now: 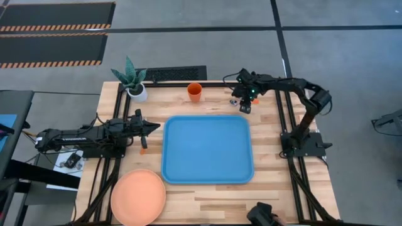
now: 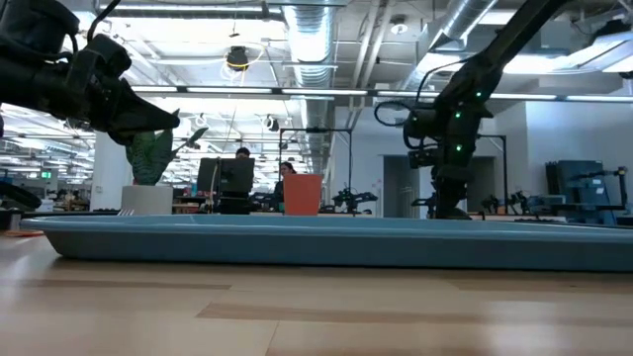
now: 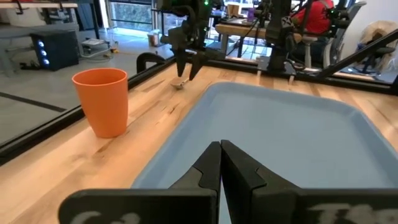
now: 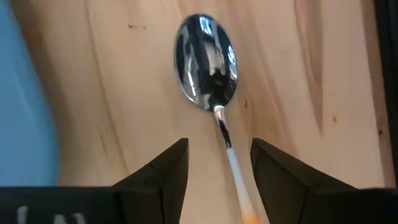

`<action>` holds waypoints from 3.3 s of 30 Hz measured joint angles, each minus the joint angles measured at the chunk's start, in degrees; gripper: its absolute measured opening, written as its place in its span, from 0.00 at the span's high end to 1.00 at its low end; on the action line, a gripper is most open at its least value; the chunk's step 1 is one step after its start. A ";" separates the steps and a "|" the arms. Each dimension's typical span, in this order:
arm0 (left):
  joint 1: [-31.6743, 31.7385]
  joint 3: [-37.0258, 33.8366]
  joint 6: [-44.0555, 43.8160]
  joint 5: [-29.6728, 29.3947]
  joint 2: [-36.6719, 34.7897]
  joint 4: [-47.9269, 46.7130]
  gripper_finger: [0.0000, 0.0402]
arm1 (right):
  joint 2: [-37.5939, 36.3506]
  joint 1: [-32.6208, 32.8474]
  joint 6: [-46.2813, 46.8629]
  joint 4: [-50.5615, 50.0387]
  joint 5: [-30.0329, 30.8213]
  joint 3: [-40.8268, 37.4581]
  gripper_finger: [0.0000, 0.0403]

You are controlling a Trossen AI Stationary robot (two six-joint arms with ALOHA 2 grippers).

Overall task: Pick and place plate/cup/fork/spoon on tray
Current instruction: Put the orange spoon on the right of the blue tray

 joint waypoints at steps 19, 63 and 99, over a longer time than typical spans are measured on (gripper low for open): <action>0.00 0.00 0.66 0.03 0.00 -0.02 1.00 | 9.51 -2.15 -1.74 -9.12 0.93 9.18 0.70; 0.01 0.00 0.03 0.07 -0.01 -0.01 1.00 | -11.23 6.93 63.34 -23.67 -1.99 3.99 0.99; 0.02 0.00 -1.33 1.28 -0.02 -0.33 1.00 | -4.60 43.15 117.09 -13.89 4.11 -5.62 0.98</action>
